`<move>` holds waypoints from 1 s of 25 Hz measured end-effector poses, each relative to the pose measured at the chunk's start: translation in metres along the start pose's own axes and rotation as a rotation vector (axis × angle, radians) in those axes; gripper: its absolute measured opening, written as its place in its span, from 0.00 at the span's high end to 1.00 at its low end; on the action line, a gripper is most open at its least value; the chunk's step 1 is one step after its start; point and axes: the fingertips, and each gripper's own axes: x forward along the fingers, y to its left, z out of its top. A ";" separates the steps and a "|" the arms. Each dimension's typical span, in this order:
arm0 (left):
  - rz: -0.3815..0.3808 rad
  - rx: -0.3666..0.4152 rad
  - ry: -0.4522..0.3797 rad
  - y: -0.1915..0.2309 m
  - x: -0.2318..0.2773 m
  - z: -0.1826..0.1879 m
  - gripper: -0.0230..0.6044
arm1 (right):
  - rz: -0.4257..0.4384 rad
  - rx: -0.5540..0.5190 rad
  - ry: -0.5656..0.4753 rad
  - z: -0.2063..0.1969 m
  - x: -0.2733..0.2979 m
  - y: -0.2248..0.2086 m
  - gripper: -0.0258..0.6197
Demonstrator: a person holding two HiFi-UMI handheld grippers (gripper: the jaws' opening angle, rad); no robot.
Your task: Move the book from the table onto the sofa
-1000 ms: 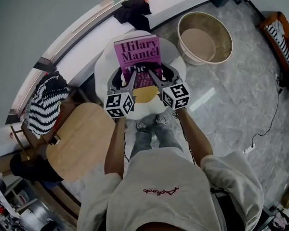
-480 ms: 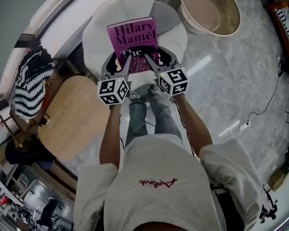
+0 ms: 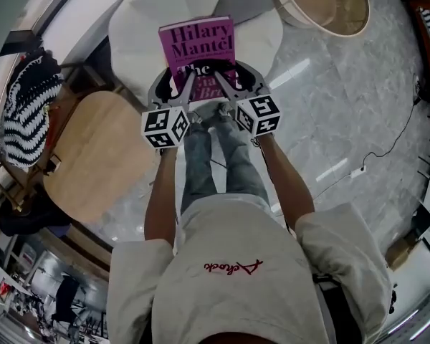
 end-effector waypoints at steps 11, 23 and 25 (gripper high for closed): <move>0.037 -0.083 0.075 0.032 0.008 -0.072 0.55 | 0.016 0.040 0.112 -0.072 0.026 -0.003 0.63; 0.051 -0.136 0.130 0.070 0.039 -0.126 0.55 | 0.022 0.059 0.192 -0.126 0.070 -0.020 0.63; 0.048 -0.141 0.138 0.076 0.050 -0.135 0.55 | 0.018 0.063 0.201 -0.135 0.078 -0.028 0.63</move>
